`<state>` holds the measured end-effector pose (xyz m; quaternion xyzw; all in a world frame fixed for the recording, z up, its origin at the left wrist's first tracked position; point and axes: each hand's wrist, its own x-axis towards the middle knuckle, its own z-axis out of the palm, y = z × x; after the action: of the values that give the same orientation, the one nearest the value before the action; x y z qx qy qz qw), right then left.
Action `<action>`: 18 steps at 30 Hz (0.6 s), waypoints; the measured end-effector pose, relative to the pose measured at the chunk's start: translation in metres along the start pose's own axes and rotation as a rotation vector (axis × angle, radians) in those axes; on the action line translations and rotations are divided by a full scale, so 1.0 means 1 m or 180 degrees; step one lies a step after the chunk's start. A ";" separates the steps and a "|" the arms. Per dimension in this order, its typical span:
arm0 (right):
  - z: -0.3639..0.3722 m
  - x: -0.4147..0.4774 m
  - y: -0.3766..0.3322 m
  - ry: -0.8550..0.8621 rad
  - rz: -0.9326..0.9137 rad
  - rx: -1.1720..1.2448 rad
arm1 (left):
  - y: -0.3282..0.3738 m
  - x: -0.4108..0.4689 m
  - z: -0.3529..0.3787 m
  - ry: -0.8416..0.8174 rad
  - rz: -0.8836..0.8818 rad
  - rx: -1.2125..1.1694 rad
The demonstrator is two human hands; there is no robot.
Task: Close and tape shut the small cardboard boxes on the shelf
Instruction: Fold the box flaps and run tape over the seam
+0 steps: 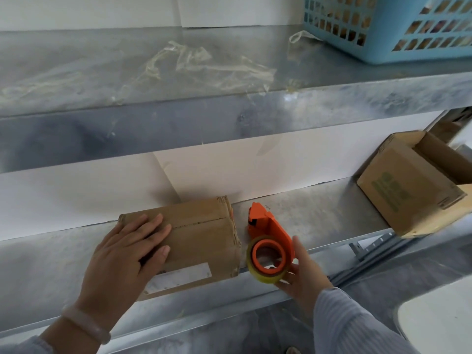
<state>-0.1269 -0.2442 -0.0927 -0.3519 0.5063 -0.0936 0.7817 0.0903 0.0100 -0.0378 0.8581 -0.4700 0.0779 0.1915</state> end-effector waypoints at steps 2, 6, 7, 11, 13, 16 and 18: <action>-0.004 0.005 0.000 0.0122 0.0134 0.0528 | 0.000 0.000 0.000 0.0002 0.0008 0.0008; -0.003 0.012 0.003 0.0073 0.0149 0.0625 | 0.000 0.000 -0.001 0.0005 0.0002 0.0003; -0.002 0.011 0.004 -0.0027 0.0191 0.0644 | 0.000 0.000 -0.001 0.0010 -0.0010 -0.0008; -0.003 0.005 0.006 -0.0381 0.0230 0.0727 | 0.001 0.001 -0.002 0.0024 -0.0017 -0.0019; -0.003 0.004 0.010 -0.0459 0.0152 0.0797 | 0.001 0.001 -0.002 0.0024 -0.0012 -0.0027; -0.001 0.000 0.010 -0.0580 -0.0010 0.0964 | 0.001 0.001 -0.002 0.0031 -0.0033 -0.0048; 0.003 -0.003 0.007 -0.0678 -0.0108 0.0939 | 0.002 0.001 -0.002 0.0031 -0.0027 -0.0033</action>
<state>-0.1270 -0.2360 -0.0949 -0.2498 0.3954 -0.1422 0.8723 0.0894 0.0091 -0.0352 0.8587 -0.4659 0.0789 0.1985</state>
